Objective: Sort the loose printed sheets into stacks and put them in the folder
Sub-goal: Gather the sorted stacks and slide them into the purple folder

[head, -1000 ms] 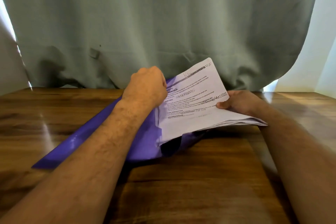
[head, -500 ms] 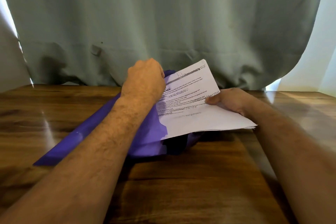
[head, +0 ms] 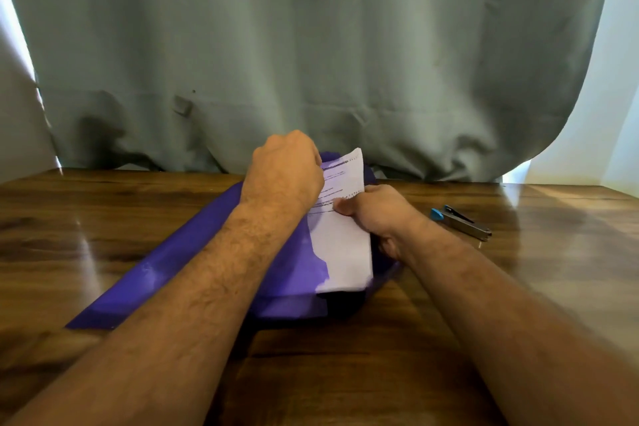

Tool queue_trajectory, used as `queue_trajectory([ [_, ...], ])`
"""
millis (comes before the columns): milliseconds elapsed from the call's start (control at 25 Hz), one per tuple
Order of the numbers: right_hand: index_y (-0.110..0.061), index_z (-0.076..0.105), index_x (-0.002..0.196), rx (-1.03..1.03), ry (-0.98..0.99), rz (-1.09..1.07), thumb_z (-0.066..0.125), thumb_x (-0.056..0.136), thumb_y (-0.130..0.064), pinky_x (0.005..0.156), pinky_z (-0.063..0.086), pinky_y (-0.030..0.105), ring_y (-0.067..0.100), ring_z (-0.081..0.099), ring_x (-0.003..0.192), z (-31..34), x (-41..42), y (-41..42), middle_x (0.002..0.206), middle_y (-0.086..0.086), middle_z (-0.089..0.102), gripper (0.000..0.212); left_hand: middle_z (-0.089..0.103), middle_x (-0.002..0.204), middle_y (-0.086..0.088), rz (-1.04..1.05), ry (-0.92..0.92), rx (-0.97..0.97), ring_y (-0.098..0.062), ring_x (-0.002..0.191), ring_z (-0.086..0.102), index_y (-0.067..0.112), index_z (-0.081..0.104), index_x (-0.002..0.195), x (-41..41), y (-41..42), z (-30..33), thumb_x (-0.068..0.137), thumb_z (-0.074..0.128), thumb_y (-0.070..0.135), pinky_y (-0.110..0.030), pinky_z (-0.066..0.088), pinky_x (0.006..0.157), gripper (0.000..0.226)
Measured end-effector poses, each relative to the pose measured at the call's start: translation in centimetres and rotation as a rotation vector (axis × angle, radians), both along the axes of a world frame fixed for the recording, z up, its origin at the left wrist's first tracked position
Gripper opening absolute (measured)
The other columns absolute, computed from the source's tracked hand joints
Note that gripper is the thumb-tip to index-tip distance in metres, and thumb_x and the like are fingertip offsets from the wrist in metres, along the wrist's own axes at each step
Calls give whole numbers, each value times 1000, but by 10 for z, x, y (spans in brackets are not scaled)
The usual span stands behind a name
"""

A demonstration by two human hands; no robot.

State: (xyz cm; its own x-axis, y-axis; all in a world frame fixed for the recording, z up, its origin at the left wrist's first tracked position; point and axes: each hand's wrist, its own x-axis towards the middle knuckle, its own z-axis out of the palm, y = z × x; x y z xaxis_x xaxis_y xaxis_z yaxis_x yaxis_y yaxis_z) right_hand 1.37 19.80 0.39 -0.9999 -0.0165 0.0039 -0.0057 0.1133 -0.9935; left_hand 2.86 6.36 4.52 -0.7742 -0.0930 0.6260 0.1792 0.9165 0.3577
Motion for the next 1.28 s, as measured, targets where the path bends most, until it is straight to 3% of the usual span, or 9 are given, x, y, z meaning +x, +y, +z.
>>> queue_trajectory([
  [120, -4, 65, 110, -30, -121, 189, 53, 100, -23, 63, 61, 36, 24, 74, 79, -2, 9, -5, 91, 11, 76, 24, 74, 110, -7, -32, -30, 35, -31, 104, 65, 26, 78, 102, 2, 3, -2, 88, 60, 14, -35, 52, 89, 26],
  [200, -2, 64, 106, -46, -150, 206, 50, 100, -11, 59, 61, 34, 24, 74, 76, 0, 11, 0, 90, 13, 76, 18, 73, 114, -6, -51, -55, 72, -31, 108, 64, 27, 77, 103, 3, 4, -4, 88, 59, 14, -35, 51, 92, 27],
  [480, 5, 64, 95, 65, -87, 158, 42, 90, 11, 89, 56, 48, 30, 64, 85, -6, 9, -14, 91, 18, 66, 23, 74, 107, -7, -76, -28, 11, -31, 102, 65, 23, 79, 100, 6, 12, -9, 91, 58, 21, -35, 49, 84, 23],
  [640, 2, 69, 89, -5, -25, 45, 56, 90, 6, 60, 59, 32, 20, 72, 67, -1, 4, -4, 79, 12, 74, 14, 74, 107, -4, -92, -24, 92, -27, 102, 65, 26, 79, 99, 3, 9, -5, 88, 59, 14, -28, 44, 77, 26],
  [800, -2, 65, 76, 181, 32, 92, 44, 89, 11, 48, 54, 27, 19, 61, 58, -4, 8, -11, 72, 13, 62, 27, 73, 104, -4, -121, -47, 10, -27, 102, 65, 28, 78, 99, 2, 18, -13, 89, 61, 20, -29, 44, 78, 21],
  [1000, 12, 66, 93, 152, 16, 28, 48, 89, 11, 51, 58, 27, 19, 65, 55, 6, 7, 9, 75, 21, 66, 18, 72, 115, -3, -162, -148, 12, -30, 108, 63, 31, 77, 101, -3, 22, -28, 88, 59, 20, -32, 47, 83, 25],
  [1080, 7, 67, 91, 139, 0, -53, 54, 90, 8, 52, 60, 29, 19, 67, 53, 11, 6, 27, 65, 12, 70, 13, 73, 115, -3, -171, -168, 9, -30, 110, 62, 30, 78, 101, -2, 24, -31, 88, 58, 19, -33, 48, 85, 26],
  [1200, -9, 69, 81, 420, 71, -238, 63, 89, -5, 43, 50, 25, 16, 61, 49, 13, 0, 50, 56, -3, 66, 11, 75, 110, 0, -191, -172, 21, -27, 106, 64, 29, 79, 96, 0, 24, -30, 86, 56, 16, -33, 50, 86, 29],
  [1280, -23, 66, 72, 711, 109, -309, 74, 83, -17, 53, 48, 26, 13, 58, 59, 10, -5, 59, 65, -8, 65, 14, 76, 103, 1, -205, -159, 46, -26, 101, 66, 28, 80, 92, 1, 23, -28, 84, 56, 15, -33, 53, 84, 29],
])
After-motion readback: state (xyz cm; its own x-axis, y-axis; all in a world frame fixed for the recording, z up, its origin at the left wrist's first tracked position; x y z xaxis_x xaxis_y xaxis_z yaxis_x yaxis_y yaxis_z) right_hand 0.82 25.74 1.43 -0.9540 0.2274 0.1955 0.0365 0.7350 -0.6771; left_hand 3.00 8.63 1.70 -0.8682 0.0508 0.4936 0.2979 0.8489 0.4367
